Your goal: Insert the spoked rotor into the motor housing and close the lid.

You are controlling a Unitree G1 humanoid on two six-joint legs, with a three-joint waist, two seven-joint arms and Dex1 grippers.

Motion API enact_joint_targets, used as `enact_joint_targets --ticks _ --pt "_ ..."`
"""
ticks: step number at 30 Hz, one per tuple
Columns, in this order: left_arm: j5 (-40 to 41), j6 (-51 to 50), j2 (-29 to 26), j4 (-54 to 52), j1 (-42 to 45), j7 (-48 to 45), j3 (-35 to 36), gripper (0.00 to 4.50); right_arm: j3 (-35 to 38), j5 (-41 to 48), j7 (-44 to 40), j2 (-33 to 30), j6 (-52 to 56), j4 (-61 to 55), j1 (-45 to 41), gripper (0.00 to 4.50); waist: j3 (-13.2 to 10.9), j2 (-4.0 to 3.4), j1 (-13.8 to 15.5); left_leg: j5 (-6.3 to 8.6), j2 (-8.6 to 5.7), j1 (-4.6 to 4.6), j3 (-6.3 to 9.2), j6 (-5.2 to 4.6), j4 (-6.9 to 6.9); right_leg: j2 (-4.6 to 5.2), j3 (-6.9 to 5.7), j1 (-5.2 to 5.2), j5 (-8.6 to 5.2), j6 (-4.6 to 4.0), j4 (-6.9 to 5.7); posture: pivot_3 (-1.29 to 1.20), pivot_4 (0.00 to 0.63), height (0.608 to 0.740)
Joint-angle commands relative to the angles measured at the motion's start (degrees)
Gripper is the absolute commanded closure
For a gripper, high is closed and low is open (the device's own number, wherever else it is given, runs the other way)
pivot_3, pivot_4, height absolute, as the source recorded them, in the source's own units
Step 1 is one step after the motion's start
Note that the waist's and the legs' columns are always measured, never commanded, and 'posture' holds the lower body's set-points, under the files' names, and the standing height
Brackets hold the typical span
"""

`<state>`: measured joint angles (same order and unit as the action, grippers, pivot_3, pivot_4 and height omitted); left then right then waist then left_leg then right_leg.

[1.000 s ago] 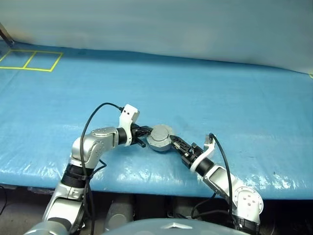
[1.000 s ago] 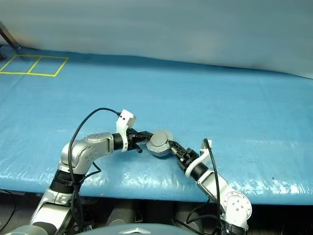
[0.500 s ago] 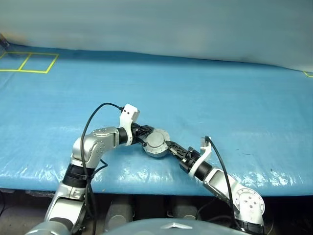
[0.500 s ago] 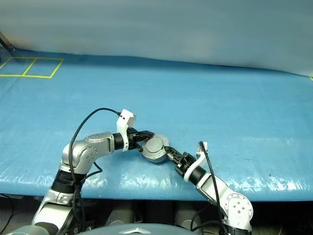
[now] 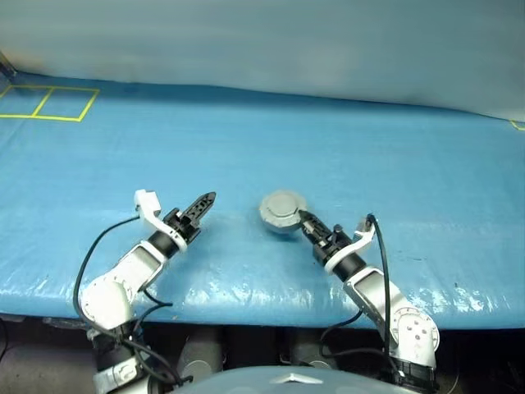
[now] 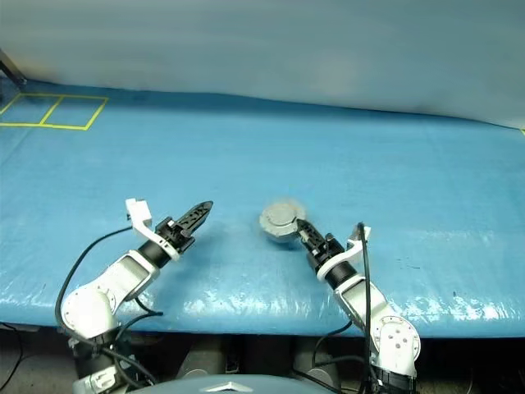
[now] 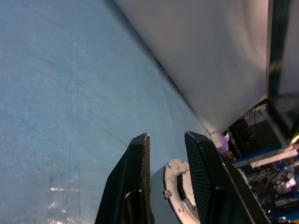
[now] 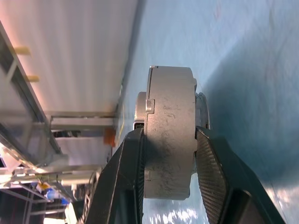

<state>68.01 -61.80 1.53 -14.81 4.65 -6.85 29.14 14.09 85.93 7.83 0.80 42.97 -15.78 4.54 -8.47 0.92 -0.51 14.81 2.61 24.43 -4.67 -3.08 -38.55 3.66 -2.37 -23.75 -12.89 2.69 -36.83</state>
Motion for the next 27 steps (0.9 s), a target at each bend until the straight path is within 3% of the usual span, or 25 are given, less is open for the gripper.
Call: enact_joint_targets --ticks 1,5,6,15,27 --pt "12.7 1.0 4.0 -3.5 -2.7 6.1 -1.3 1.59 -0.9 2.7 -1.7 1.3 -1.5 -1.4 -3.3 3.31 0.0 0.02 -0.1 0.00 0.00 0.04 0.02 -0.01 -0.06 0.00 0.00 -0.01 0.00 0.00 -0.02 0.00 0.150 0.740" --pt "19.5 4.5 7.5 -3.1 -6.3 8.5 -5.4 0.15 -2.6 2.4 -1.2 2.9 -2.0 -0.3 -6.8 3.31 0.0 -0.04 -0.2 -0.01 0.04 0.10 0.08 0.01 -0.28 -0.10 -0.01 -0.02 0.05 -0.10 -0.13 0.00 0.150 0.740" --pt "20.3 5.2 7.7 -3.0 -7.0 8.8 -6.6 0.00 -3.0 2.5 -1.1 3.2 -1.9 -0.4 -7.3 3.31 0.0 -0.04 -0.2 -0.01 0.04 0.10 0.08 0.01 -0.32 -0.10 -0.01 -0.01 0.05 -0.14 -0.13 0.00 0.150 0.740" --pt "25.0 11.9 7.0 -2.0 -9.4 7.6 -15.7 0.00 -8.7 4.8 0.8 4.8 -0.5 -2.7 -8.4 3.31 0.0 -0.04 -0.1 0.06 -0.01 0.19 -0.01 -0.14 -0.51 -0.08 -0.01 0.01 0.02 -0.22 -0.09 0.00 0.150 0.740" --pt "27.5 17.0 4.4 -0.1 -9.9 6.3 -20.3 0.00 -14.1 8.3 3.2 3.8 1.8 -5.6 -5.0 3.31 0.0 -0.05 -0.2 0.06 0.00 0.18 -0.04 -0.15 -0.54 -0.09 0.00 0.00 0.02 -0.22 -0.08 0.00 0.150 0.740"
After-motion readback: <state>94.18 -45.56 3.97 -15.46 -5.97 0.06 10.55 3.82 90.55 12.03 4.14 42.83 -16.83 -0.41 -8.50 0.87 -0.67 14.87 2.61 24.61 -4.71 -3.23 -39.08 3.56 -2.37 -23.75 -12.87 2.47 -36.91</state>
